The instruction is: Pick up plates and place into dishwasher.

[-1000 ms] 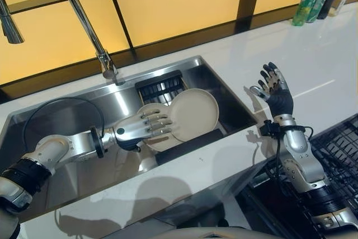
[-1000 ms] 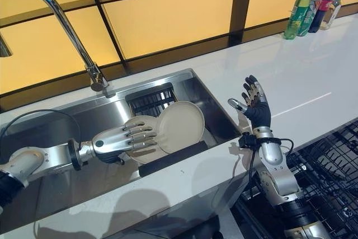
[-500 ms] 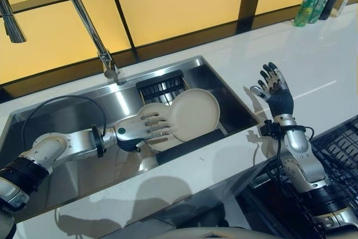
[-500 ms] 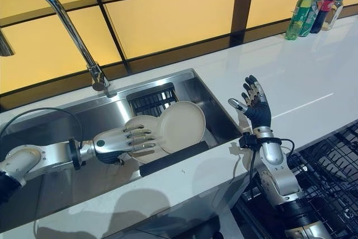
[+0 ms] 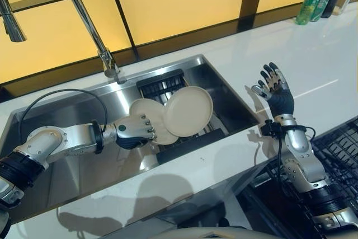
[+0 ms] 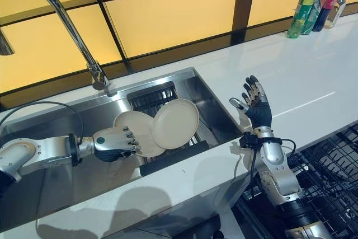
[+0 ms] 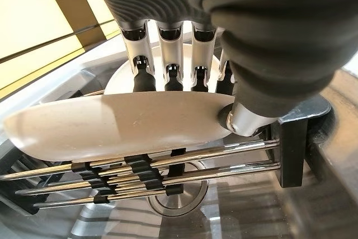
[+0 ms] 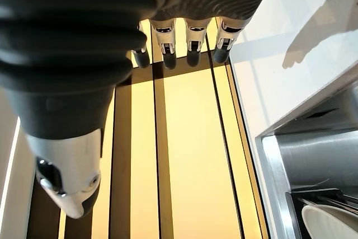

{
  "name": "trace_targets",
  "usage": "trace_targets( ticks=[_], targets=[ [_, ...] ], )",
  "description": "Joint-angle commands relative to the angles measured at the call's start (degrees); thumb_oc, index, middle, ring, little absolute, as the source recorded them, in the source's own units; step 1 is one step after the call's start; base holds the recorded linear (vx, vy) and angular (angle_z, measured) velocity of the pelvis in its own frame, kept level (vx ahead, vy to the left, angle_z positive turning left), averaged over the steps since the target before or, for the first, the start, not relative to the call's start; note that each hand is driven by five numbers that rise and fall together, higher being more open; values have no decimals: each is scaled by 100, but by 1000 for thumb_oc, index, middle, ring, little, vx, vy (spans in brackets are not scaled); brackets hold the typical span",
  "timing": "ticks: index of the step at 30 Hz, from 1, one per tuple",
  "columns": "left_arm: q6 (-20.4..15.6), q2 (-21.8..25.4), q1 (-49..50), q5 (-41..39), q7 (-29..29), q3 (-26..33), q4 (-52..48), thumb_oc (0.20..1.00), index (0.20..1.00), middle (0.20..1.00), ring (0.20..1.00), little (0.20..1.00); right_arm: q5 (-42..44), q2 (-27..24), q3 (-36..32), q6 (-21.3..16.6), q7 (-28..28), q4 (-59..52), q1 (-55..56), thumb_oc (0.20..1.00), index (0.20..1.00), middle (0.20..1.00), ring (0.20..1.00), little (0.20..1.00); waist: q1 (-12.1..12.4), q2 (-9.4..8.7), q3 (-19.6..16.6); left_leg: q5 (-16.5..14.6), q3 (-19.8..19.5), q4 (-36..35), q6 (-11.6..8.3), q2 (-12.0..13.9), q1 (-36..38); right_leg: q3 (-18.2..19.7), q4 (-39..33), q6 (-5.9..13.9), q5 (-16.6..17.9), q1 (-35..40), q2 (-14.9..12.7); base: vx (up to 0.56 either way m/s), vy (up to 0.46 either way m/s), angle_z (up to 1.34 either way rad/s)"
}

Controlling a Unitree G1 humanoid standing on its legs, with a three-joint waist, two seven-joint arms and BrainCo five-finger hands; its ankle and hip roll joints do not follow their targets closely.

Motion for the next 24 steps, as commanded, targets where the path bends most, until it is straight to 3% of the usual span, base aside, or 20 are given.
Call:
trace_targets(
  ticks=[1, 15, 24],
  targets=[
    [50, 542, -483, -418, 14, 169, -44, 200, 200, 200, 200, 200, 122, -226, -95, -467, 41, -75, -118, 1000, 1000, 1000, 1000, 1000, 50, -278, -454, 185, -210, 161, -78, 136, -649, -295, 420, 774, -520, 100, -837, 0, 0, 0],
    [-126, 757, -663, -380, -298, 166, -113, 200, 200, 200, 200, 200, 140, -232, -12, -453, -111, -67, -185, 1000, 1000, 1000, 1000, 1000, 65, -236, -436, 177, -229, 200, -87, 127, -664, -304, 446, 765, -522, 91, -859, 0, 0, 0],
    [542, 1014, -1530, -739, -1152, -23, -349, 200, 200, 200, 200, 200, 173, -242, 8, -405, -166, -128, -206, 1000, 1000, 1000, 1000, 1000, 111, -196, -436, 175, -279, 250, -88, 105, -705, -344, 476, 759, -518, 94, -888, -4, -13, 3]
  ],
)
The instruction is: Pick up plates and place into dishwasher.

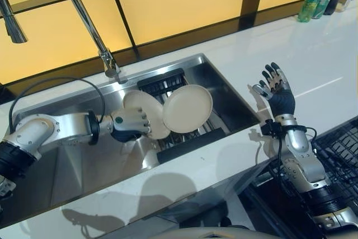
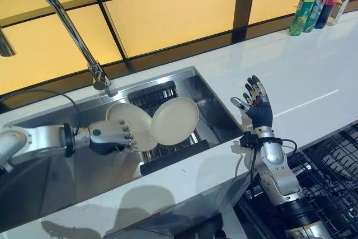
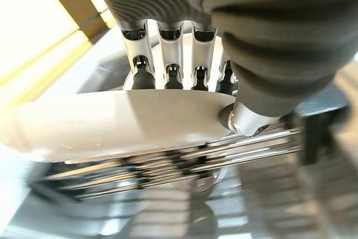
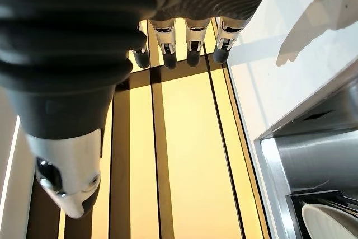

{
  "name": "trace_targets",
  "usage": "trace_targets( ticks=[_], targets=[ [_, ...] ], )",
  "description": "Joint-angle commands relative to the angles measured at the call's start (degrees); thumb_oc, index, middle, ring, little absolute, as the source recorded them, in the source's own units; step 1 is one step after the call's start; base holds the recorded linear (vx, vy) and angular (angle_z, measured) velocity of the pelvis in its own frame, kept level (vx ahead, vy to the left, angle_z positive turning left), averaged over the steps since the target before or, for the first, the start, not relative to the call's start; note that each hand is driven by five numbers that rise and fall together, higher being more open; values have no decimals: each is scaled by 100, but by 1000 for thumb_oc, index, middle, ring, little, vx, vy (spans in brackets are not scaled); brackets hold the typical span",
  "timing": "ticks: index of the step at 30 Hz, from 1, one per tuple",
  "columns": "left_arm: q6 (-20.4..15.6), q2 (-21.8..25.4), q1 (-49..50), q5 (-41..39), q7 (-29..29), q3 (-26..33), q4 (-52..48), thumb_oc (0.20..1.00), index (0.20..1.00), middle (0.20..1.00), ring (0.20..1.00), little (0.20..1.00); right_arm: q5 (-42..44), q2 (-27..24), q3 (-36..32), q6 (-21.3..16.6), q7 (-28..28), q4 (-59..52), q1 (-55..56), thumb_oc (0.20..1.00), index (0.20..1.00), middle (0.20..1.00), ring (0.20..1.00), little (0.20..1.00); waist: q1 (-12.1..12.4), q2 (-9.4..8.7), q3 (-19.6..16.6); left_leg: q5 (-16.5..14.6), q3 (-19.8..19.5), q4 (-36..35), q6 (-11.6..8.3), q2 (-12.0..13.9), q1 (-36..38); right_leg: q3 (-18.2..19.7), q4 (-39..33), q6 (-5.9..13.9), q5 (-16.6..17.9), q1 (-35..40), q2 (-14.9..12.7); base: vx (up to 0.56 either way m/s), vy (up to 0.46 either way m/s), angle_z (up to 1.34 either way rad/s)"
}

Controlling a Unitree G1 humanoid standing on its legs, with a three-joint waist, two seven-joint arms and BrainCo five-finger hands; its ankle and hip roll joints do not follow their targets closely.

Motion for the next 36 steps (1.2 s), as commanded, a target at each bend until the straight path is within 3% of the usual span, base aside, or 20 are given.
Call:
trace_targets(
  ticks=[1, 10, 16, 22, 25, 27, 29, 32, 36],
  targets=[
    [489, 607, -714, -561, -135, -10, -189, 200, 200, 200, 200, 200, 171, -251, -46, -373, -8, -156, -175, 1000, 1000, 1000, 1000, 1000, 107, -307, -498, 176, -223, 219, -92, 111, -706, -286, 476, 755, -519, 50, -864, 0, 0, 0],
    [512, 760, -374, -401, 136, 633, -238, 200, 200, 200, 200, 200, 231, -297, -256, -341, 182, -236, 11, 1000, 1000, 1000, 1000, 1000, 163, -281, -512, 192, -252, 214, -112, 113, -726, -317, 467, 726, -522, 55, -848, 0, 0, 0],
    [499, 825, -254, -534, -311, 775, -366, 200, 200, 200, 200, 200, 254, -347, -287, -354, 177, -218, 32, 1000, 1000, 1000, 1000, 1000, 201, -284, -509, 195, -291, 225, -121, 108, -742, -343, 469, 713, -530, 63, -839, 1, -2, 4],
    [742, 873, 28, -847, -892, 965, -478, 200, 200, 200, 200, 200, 253, -371, -311, -375, 162, -250, 71, 1000, 1000, 1000, 1000, 1000, 237, -306, -490, 190, -332, 257, -117, 98, -762, -346, 481, 707, -532, 61, -835, 0, 0, 0],
    [859, 852, 153, -976, -406, 1078, -455, 200, 200, 200, 200, 200, 317, -411, -257, -391, 118, -249, 20, 1000, 1000, 1000, 1000, 1000, 265, -326, -469, 190, -352, 278, -118, 93, -781, -365, 490, 703, -534, 60, -846, 0, 0, 0],
    [1033, 817, 262, -1003, 326, 1225, -462, 200, 200, 200, 200, 200, 276, -417, -255, -429, 172, -274, 34, 1000, 1000, 1000, 1000, 1000, 291, -348, -466, 197, -362, 277, -122, 95, -786, -378, 492, 699, -534, 61, -846, 0, 0, 0],
    [1224, 649, 419, -1902, 1335, 1581, -409, 200, 200, 200, 200, 200, -226, -469, -292, -538, 359, -394, 67, 1000, 1000, 1000, 1000, 1000, 353, -405, -463, 202, -384, 260, -118, 91, -795, -394, 467, 687, -540, 77, -835, -5, -1, 4],
    [712, 64, 973, -2194, 1908, 2394, -356, 200, 200, 200, 200, 200, -686, -436, -339, -643, 783, -576, 80, 1000, 1000, 1000, 1000, 1000, 403, -463, -497, 206, -397, 220, -114, 102, -790, -393, 443, 676, -548, 79, -803, -4, -2, 4],
    [446, -636, 1257, -2470, 1852, 2825, -711, 200, 200, 200, 200, 200, -1032, -486, -272, -617, 1176, -817, -174, 1000, 1000, 1000, 1000, 1000, 402, -550, -545, 190, -409, 187, -121, 110, -760, -387, 434, 662, -573, 91, -771, 1, -6, 3]
  ],
)
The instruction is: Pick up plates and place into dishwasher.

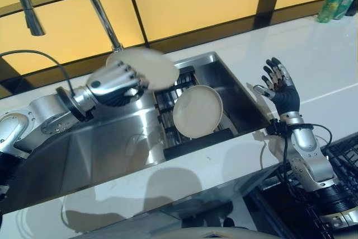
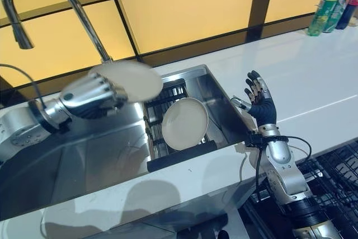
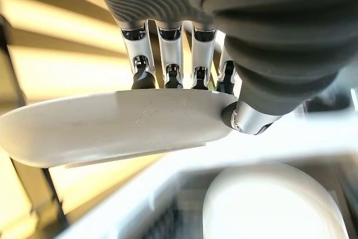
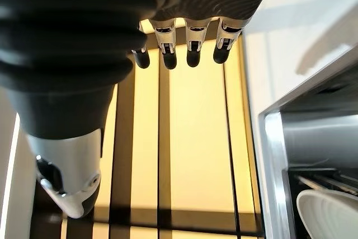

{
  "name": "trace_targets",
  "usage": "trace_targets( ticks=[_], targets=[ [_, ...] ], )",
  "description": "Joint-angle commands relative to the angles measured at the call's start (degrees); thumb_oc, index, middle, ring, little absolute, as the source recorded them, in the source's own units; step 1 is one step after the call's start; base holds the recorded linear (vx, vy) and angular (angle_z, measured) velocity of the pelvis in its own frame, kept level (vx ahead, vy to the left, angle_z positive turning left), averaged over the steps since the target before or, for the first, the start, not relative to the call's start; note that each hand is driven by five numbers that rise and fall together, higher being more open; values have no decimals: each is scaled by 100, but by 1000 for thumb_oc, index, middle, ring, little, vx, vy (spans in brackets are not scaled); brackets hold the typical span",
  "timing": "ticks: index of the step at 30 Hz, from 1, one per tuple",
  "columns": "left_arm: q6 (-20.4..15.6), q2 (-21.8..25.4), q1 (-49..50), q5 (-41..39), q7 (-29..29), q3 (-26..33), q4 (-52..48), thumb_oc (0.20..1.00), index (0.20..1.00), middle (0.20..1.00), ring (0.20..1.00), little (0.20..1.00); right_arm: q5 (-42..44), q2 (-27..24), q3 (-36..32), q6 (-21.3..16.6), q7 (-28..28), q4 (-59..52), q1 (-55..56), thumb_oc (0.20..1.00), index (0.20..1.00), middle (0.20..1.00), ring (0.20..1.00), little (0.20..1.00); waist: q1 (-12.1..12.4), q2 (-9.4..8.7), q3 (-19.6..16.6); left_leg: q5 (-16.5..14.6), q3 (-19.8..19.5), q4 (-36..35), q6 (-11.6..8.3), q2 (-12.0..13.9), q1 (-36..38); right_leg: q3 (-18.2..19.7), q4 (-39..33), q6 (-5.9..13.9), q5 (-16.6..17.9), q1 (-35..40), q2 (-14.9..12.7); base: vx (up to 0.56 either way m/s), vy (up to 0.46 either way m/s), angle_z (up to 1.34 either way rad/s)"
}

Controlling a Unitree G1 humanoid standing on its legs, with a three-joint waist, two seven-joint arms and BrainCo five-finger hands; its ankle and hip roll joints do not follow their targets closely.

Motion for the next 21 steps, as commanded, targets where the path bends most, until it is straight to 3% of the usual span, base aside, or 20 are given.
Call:
trace_targets(
  ticks=[1, 7, 14, 21],
  targets=[
    [-142, 31, -107, -696, 126, 160, -220, 200, 200, 200, 200, 200, -416, -107, -65, -438, 433, -511, -276, 1000, 1000, 1000, 1000, 1000, 70, -544, -560, 176, -235, 117, -128, 121, -648, -230, 431, 649, -569, 83, -730, 0, 0, 0],
    [-45, -504, -97, -2298, -959, 210, -600, 200, 200, 200, 200, 200, -618, -238, -16, -397, 938, -772, -447, 1000, 1000, 1000, 1000, 1000, 69, -625, -607, 148, -228, 97, -117, 122, -601, -182, 421, 644, -594, 105, -697, 0, 0, 0],
    [475, -1188, -302, -4235, -2796, 4, -1113, 200, 200, 200, 200, 200, -1124, -388, 185, -632, 1099, -1074, -1055, 1000, 1000, 1000, 1000, 1000, 97, -683, -636, 119, -254, 96, -120, 126, -548, -126, 414, 624, -608, 160, -659, 0, 2, -1],
    [1089, -1413, -368, -5156, -3775, -28, -1272, 200, 200, 200, 200, 200, -1250, -524, 159, -550, 1038, -1148, -1349, 1000, 1000, 1000, 1000, 1000, 130, -711, -652, 123, -275, 150, -96, 78, -585, -111, 434, 617, -579, 149, -688, -15, 11, -1]
  ],
)
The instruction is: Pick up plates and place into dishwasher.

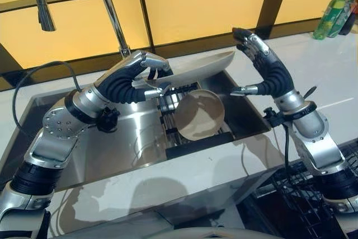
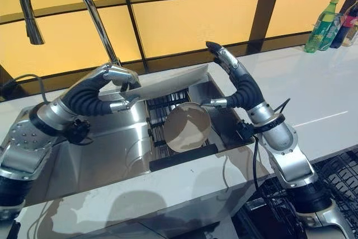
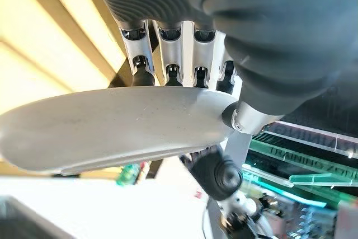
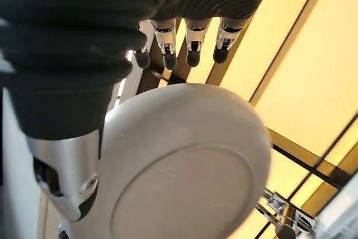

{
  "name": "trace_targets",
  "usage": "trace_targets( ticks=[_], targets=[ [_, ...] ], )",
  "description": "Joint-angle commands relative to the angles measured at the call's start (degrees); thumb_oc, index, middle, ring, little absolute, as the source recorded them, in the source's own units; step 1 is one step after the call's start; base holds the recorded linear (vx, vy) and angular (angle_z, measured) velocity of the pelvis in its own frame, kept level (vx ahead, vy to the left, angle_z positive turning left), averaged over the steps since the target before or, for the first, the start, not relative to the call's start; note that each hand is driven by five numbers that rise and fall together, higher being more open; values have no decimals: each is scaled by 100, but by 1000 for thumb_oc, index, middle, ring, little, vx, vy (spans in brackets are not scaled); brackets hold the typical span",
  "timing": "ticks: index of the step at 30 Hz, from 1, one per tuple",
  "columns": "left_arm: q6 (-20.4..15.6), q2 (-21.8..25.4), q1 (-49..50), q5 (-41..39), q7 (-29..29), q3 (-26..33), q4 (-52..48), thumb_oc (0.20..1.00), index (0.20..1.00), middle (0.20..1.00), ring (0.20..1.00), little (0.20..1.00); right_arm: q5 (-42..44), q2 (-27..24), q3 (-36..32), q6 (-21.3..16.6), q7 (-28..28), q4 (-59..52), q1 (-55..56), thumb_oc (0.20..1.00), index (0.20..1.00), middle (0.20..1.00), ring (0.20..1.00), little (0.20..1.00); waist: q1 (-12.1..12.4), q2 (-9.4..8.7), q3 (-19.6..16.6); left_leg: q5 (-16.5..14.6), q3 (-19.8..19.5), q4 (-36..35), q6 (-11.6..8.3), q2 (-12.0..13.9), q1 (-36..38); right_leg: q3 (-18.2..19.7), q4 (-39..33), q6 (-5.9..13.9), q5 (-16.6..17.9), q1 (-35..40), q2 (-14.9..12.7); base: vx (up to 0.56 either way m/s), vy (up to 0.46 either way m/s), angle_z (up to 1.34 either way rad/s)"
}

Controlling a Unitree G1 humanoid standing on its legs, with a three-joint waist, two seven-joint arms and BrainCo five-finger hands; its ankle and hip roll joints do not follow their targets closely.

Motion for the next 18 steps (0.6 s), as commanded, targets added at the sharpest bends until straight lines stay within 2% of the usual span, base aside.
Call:
trace_targets(
  ticks=[1, 5, 12, 18],
  targets=[
    [215, 141, -391, -724, -345, -114, -53, 200, 200, 200, 200, 200, -82, -176, 6, -275, -44, -304, -317, 1000, 1000, 1000, 1000, 1000, 53, -334, -449, 123, -294, 136, -94, 77, -690, -182, 436, 622, -596, 60, -701, 0, 0, 0],
    [409, 188, -427, -808, -757, -128, -72, 200, 200, 200, 200, 200, -193, -226, -33, -276, -76, -314, -348, 1000, 1000, 1000, 1000, 1000, 76, -332, -442, 117, -325, 138, -80, 50, -683, -196, 437, 621, -593, 80, -718, 0, 0, 0],
    [497, 336, -434, -966, -959, -38, -10, 200, 200, 200, 200, 200, -198, -299, -152, -238, -74, -263, -279, 1000, 1000, 1000, 1000, 1000, 95, -317, -444, 124, -347, 131, -65, 33, -689, -194, 428, 624, -590, 94, -740, 0, 0, 0],
    [491, 281, -538, -1046, -1085, -50, -47, 200, 200, 200, 200, 200, 63, -273, -13, -84, 540, -357, -410, 1000, 1000, 1000, 1000, 1000, 113, -324, -437, 134, -398, 117, -65, 13, -688, -176, 411, 620, -583, 109, -736, 0, 0, 0]
  ],
)
